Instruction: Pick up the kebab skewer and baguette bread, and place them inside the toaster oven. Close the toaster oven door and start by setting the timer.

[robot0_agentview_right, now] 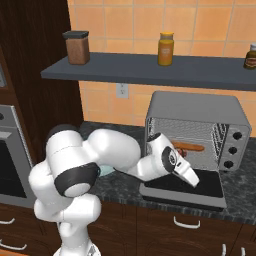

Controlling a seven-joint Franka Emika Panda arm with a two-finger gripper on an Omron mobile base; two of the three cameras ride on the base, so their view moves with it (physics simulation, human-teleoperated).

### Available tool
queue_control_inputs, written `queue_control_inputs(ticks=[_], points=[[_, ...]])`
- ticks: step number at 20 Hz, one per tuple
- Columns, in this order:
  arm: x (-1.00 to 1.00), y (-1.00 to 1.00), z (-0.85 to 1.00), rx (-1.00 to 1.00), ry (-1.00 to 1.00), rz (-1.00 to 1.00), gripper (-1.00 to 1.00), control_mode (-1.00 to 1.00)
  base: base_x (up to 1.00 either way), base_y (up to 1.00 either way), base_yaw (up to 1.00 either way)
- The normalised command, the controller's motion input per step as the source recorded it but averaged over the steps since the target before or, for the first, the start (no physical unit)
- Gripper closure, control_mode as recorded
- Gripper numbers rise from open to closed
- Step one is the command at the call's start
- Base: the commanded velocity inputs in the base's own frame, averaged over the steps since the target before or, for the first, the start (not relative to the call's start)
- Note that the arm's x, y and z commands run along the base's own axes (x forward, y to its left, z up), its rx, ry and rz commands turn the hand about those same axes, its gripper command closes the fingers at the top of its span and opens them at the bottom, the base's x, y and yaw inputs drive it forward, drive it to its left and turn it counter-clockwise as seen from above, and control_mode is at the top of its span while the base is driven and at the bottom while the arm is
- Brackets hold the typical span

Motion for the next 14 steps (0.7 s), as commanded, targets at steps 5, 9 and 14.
queue_control_inputs(ticks=[5, 9, 14], points=[[0.46, 0.0, 0.0, 0.13, 0.0, -0.24, -1.0, -1.0, 0.0, 0.0, 0.0], [0.55, 0.05, 0.0, 0.13, 0.0, -0.23, -1.0, -1.0, 0.0, 0.0, 0.0], [0.32, 0.0, 0.0, 0.1, 0.0, -0.18, -1.0, -1.0, 0.0, 0.0, 0.0]])
